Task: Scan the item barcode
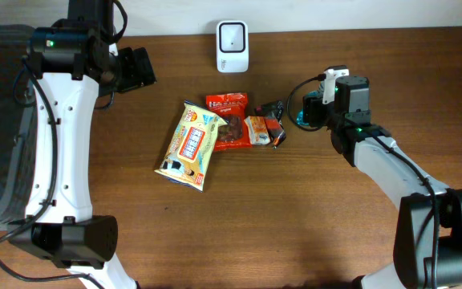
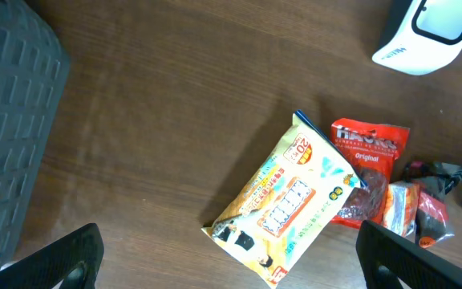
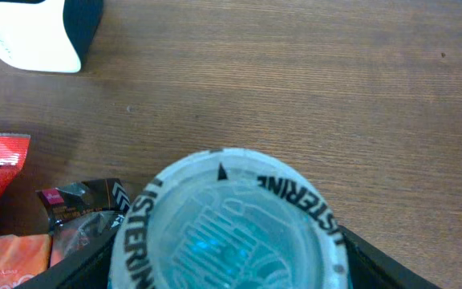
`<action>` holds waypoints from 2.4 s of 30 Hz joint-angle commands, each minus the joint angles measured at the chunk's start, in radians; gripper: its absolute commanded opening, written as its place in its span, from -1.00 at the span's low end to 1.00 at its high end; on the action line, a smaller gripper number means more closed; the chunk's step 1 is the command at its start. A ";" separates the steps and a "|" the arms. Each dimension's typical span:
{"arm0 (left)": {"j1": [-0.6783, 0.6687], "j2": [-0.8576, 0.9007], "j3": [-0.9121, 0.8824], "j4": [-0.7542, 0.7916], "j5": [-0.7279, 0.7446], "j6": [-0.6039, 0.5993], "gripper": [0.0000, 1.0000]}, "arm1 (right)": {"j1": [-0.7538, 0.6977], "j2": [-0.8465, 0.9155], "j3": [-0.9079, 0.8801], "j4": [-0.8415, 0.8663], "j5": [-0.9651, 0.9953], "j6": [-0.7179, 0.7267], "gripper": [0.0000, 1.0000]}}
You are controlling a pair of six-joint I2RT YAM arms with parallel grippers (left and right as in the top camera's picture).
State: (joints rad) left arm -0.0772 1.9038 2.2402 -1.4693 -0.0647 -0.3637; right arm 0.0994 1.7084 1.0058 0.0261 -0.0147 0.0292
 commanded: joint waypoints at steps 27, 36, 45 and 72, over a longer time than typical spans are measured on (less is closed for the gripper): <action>0.002 0.002 -0.002 0.002 -0.011 -0.010 0.98 | 0.256 0.520 0.685 0.483 -0.175 1.501 0.29; 0.002 0.002 -0.002 0.002 -0.011 -0.010 0.98 | 0.206 0.661 0.945 0.149 -0.167 1.869 0.29; 0.002 0.001 -0.002 0.002 -0.011 -0.010 0.98 | 0.174 0.662 0.945 0.036 -0.193 1.872 0.30; 0.002 0.001 -0.002 0.002 -0.011 -0.010 0.98 | -0.373 0.349 1.022 -0.512 -0.344 0.882 0.37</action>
State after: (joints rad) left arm -0.0772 1.9038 2.2402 -1.4685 -0.0643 -0.3641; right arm -0.1658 2.1632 1.9911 -0.4175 -0.3565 1.1427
